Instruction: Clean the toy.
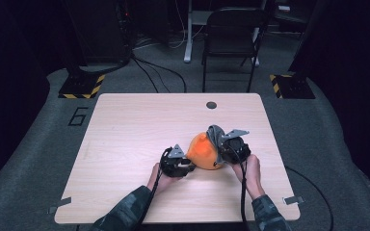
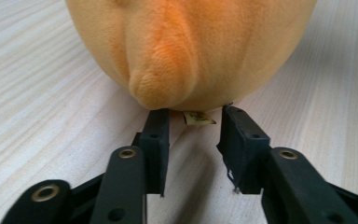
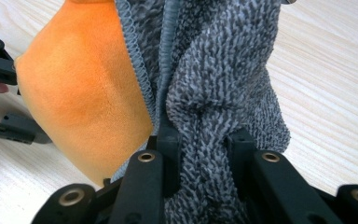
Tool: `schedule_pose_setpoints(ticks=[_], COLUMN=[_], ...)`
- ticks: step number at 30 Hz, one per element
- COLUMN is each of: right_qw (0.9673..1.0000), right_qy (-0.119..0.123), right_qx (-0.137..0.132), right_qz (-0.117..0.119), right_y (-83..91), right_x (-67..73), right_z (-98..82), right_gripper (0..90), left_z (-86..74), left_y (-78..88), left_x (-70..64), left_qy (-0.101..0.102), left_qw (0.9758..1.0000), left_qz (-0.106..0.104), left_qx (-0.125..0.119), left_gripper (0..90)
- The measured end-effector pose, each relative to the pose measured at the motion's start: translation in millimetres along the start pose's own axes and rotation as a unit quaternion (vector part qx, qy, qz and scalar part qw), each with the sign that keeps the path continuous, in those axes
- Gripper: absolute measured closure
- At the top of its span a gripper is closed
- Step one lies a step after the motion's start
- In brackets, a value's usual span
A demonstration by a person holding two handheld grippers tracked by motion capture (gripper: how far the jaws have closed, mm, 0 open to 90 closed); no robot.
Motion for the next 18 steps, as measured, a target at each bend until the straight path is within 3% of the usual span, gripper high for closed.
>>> schedule_pose_setpoints(ticks=[2,8,10,18], right_qw=[1.0000,1.0000,1.0000,1.0000], right_qy=[0.000,-0.001,0.000,-0.001], right_qx=[0.000,0.000,0.001,0.000], right_qz=[-0.001,-0.001,-0.001,-0.002], right_y=[0.0,-0.2,-0.1,-0.6], right_x=[-0.2,-0.4,-0.2,-0.1], right_z=[-0.1,-0.1,-0.1,0.2], right_gripper=[73.2,73.1,73.1,73.1], left_z=[0.4,5.4,7.4,15.6], left_y=[0.9,5.2,7.3,3.6], left_x=[0.5,1.5,1.4,0.2], left_qy=[0.000,0.014,0.008,-0.009], left_qw=[1.0000,0.9995,0.9995,0.9988], left_qz=[0.001,0.002,-0.001,0.000], left_qx=[-0.002,-0.029,-0.030,-0.048], left_gripper=[63.5,40.8,34.9,27.2])
Point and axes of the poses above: each handheld gripper's, and its own axes: y roughly backward along the jaws, z roughly out of its top, x roughly to its left, the point moved 7 cm from there along -y, roughly forward along the jaws, and after that the axes turned 14 degrees about -z, right-handed, at the moved point
